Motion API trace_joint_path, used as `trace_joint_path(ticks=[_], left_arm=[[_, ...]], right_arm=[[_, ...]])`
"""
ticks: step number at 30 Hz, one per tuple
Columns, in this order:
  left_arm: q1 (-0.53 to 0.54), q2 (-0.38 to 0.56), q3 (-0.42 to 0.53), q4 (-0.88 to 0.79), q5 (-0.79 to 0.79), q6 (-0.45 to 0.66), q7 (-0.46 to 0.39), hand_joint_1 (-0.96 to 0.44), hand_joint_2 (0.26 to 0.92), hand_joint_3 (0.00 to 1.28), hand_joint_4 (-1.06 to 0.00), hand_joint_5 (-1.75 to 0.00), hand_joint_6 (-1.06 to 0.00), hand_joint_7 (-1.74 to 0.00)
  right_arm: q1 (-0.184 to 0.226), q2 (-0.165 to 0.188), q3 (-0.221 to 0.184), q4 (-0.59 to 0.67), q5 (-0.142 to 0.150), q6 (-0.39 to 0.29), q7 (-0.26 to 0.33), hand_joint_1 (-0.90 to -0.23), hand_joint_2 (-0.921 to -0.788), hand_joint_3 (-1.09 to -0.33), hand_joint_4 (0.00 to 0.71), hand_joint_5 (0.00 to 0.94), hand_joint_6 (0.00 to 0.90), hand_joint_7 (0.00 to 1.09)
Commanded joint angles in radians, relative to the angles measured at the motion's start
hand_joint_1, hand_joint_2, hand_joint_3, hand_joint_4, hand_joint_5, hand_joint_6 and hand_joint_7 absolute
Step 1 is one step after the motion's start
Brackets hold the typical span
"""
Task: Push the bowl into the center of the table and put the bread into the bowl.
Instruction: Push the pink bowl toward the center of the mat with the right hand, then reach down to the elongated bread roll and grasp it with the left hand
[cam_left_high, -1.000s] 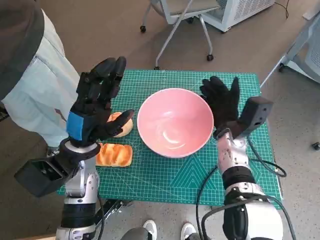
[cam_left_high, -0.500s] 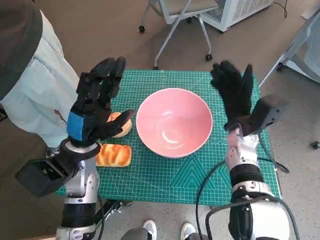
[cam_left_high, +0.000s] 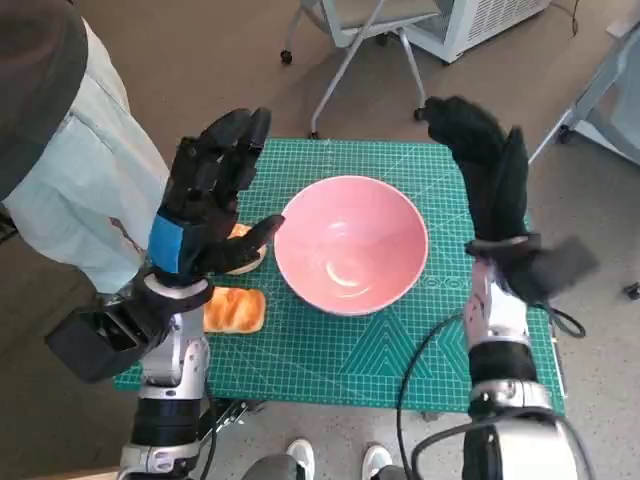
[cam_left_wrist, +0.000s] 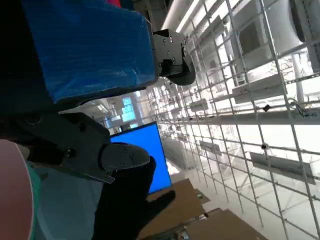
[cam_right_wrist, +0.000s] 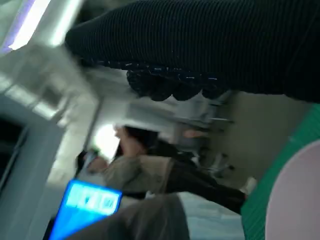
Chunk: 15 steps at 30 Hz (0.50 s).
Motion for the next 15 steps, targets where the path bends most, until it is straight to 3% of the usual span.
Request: trace_joint_path(ticks=[1, 11, 15], left_arm=[[-0.034, -0.004, -0.01, 0.0, -0.02, 0.02, -0.019, -0.22, 0.921, 0.34, -0.18, -0.02, 0.0, -0.59], [-0.043, -0.008, -0.013, -0.007, -0.025, 0.029, -0.035, -0.23, 0.921, 0.32, -0.19, -0.02, 0.0, -0.61], [-0.051, 0.039, -0.013, -0.037, -0.023, 0.026, -0.082, -0.25, 0.916, 0.3, -0.18, -0.02, 0.0, -0.62]], right_arm=[[0.074, 0.003, 0.041, -0.099, 0.012, 0.012, 0.033, -0.698, -0.921, -0.788, 0.164, 0.016, 0.234, 0.17], [0.114, -0.004, 0.073, -0.178, 0.036, 0.046, 0.048, -0.703, -0.921, -0.78, 0.173, 0.016, 0.233, 0.2], [0.136, -0.002, 0.092, -0.226, 0.053, 0.078, 0.061, -0.702, -0.921, -0.777, 0.174, 0.014, 0.227, 0.21]])
